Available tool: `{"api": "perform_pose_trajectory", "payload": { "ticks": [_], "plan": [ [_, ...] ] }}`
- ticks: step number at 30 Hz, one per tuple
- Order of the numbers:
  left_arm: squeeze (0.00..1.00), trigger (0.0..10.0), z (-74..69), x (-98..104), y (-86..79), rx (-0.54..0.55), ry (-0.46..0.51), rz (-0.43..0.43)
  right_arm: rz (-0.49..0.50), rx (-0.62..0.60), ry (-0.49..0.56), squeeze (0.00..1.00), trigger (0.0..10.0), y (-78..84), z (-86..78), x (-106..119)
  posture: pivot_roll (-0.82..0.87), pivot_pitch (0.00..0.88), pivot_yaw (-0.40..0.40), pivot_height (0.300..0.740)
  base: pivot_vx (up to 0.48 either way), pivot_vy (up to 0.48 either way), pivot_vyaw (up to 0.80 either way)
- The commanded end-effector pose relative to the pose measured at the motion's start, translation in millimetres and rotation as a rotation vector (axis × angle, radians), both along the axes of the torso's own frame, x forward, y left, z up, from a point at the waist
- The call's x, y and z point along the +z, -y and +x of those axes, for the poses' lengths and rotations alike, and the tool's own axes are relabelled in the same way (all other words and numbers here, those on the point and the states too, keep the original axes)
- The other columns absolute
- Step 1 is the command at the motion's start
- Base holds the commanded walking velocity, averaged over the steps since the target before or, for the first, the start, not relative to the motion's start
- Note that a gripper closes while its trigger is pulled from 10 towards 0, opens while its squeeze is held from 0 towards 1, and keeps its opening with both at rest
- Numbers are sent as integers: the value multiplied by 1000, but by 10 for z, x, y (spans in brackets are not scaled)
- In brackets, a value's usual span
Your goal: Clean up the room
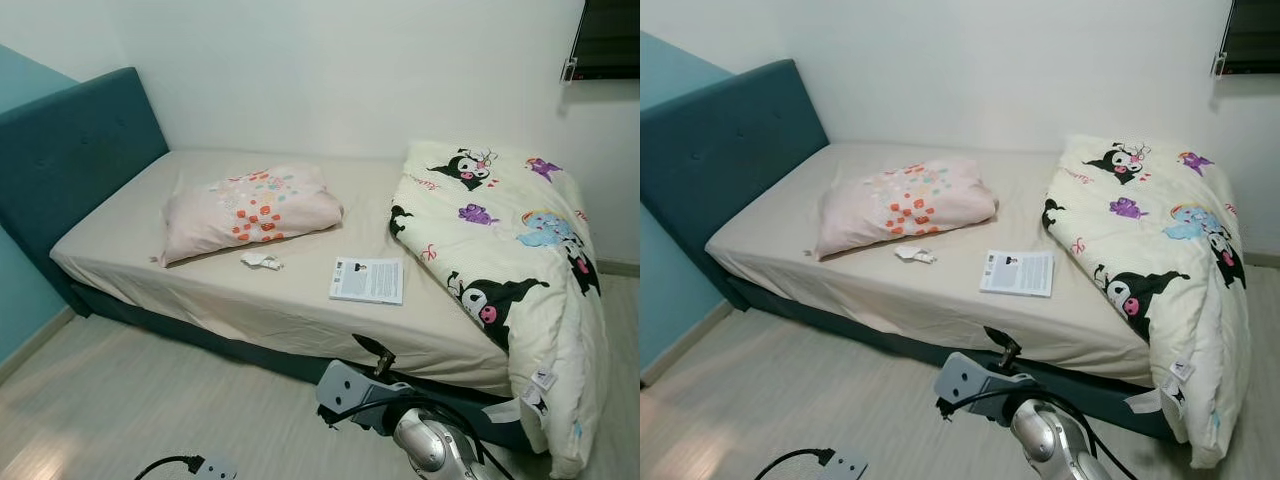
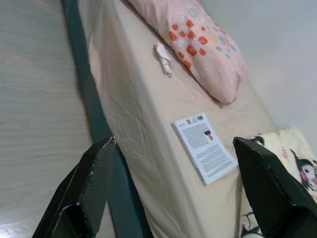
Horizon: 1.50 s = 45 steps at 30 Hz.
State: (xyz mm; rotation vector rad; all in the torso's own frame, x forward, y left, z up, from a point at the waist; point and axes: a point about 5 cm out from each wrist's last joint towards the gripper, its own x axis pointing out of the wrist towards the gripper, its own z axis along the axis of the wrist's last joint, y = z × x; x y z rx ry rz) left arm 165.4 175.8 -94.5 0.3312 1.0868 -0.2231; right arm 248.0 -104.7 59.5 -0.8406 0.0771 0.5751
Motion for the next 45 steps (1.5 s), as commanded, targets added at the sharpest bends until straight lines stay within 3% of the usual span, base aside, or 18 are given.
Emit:
{"api": "perform_pose_trajectory", "payload": {
  "ticks": [1,2,3,6,7,8,11,12,13,14,15,17,18,19,21,26,32,45],
  "plan": [
    [0,10000,-28,-7,-38,49,9,-5,46,-93,42,0,10000,87,17,47,-98,0,90,740,0,0,0],
    [0,10000,-33,-9,-34,70,16,-14,105,-204,33,0,10000,191,59,58,-98,0,89,740,0,0,0],
    [0,10000,-33,-9,-34,70,16,-14,105,-204,33,0,10000,191,59,58,-98,0,89,740,0,0,0],
    [0,10000,-52,-17,-16,126,29,-41,451,-517,-114,0,10000,549,147,-66,-98,0,76,740,0,0,0],
    [0,10000,-57,-19,-12,131,30,-42,528,-591,-142,0,10000,641,155,-112,-99,0,73,740,0,0,0],
    [0,10000,-61,-21,-5,143,34,-46,582,-713,-163,0,10000,864,165,-212,-94,0,63,740,0,0,0],
    [0,10000,-61,-20,16,187,56,-65,706,-1009,-237,0,10000,1366,79,-488,-84,0,53,740,0,0,0],
    [0,10000,-61,-20,16,187,56,-65,706,-1009,-237,0,10000,1366,79,-488,-84,0,53,740,0,0,0],
    [0,10000,-45,-11,32,202,78,-76,714,-1087,-356,0,10000,1529,-69,-709,-78,0,47,740,0,0,0],
    [0,10000,243,119,11,205,143,-93,653,-1094,-400,0,10000,1572,-159,-807,-69,0,41,740,0,0,0],
    [0,10000,243,119,11,205,143,-93,653,-1094,-400,0,10000,1572,-159,-807,-69,0,41,740,0,0,0],
    [0,10000,628,333,7,215,232,-128,580,-1102,-472,0,10000,1608,-324,-954,-66,0,38,740,0,0,0],
    [0,10000,724,394,16,220,255,-141,565,-1105,-504,0,10000,1611,-396,-1011,-66,0,38,740,0,0,0],
    [0,10000,724,394,16,220,255,-141,565,-1105,-504,0,10000,1611,-396,-1011,-66,0,38,740,0,0,0],
    [0,10000,762,417,32,229,263,-153,606,-1176,-609,0,10000,1601,-660,-1195,-69,0,40,740,0,0,709],
    [0,10000,718,389,16,242,249,-159,611,-1208,-713,0,10000,1509,-922,-1370,-72,0,43,740,0,0,690],
    [0,10000,596,314,-56,258,198,-131,604,-1183,-771,0,10000,1405,-1049,-1468,-70,0,51,740,0,0,685],
    [0,10000,290,152,-157,243,97,-85,551,-1199,-800,0,10000,1520,-1329,-1531,-75,0,47,740,0,0,689]
  ]
}}
